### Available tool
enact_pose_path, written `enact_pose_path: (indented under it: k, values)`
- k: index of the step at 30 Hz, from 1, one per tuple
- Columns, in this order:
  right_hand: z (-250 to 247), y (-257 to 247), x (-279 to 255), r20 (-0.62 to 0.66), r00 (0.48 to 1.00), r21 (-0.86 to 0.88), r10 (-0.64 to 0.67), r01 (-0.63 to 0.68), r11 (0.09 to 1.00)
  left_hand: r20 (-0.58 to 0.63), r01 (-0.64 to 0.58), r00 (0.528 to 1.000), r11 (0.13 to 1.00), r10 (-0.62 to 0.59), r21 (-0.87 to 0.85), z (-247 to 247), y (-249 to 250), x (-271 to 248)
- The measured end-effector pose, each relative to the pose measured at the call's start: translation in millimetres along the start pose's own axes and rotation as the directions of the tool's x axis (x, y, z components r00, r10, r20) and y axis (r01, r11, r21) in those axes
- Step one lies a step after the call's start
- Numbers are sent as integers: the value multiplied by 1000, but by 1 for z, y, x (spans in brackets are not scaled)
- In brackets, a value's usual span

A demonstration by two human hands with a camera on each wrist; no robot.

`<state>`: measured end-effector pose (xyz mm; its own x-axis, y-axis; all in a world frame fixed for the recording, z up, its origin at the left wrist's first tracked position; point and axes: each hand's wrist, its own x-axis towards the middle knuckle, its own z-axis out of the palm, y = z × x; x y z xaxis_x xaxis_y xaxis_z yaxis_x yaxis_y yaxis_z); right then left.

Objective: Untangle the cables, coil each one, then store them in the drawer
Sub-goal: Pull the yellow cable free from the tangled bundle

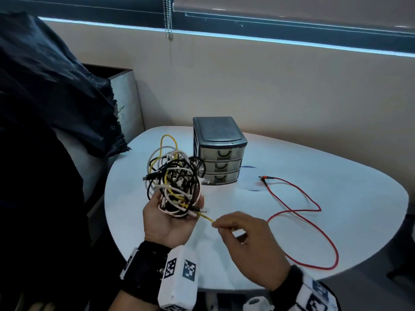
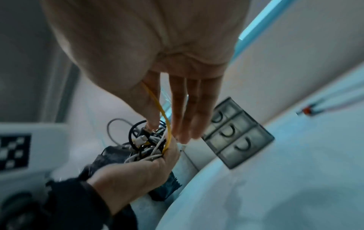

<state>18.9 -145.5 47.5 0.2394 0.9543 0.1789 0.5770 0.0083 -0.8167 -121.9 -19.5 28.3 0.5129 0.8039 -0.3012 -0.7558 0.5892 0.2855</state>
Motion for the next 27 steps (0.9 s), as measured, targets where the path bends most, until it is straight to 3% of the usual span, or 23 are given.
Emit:
enact_pose_path:
  k: [3,7,9,13,16,18,21,24,25,27]
  values:
    - [-3,-9,10,295,929,276,222,-305,911,37,15,999,999,-13,-51,-1,1,1]
    - [-9,-13,20,460,842,608,282,-531,590,105,43,994,998,-37,-52,-5,0,3]
    - [-11,-10,23,442,841,640,311,-539,547,133,49,990,998,-44,-38,-5,1,4]
    - [-5,-4,26,258,897,540,360,-442,716,141,43,990,995,-30,-88,-11,1,8]
    - [5,-7,23,238,912,533,333,-409,741,159,33,987,996,-20,-78,-13,-6,7]
    - [14,-10,22,251,913,538,321,-407,739,239,40,971,999,-33,-23,-15,-9,5]
    - [21,-11,26,324,888,560,326,-458,691,325,55,943,996,-75,71,-23,-10,9]
    - [15,-16,32,405,876,693,263,-482,537,365,131,918,988,-154,87,-21,-6,10]
    - [12,-16,34,396,883,734,252,-469,491,382,69,918,991,-109,116,-16,-6,8]
    - [8,-14,40,317,906,785,279,-416,458,270,-81,963,949,-5,304,-4,0,6]
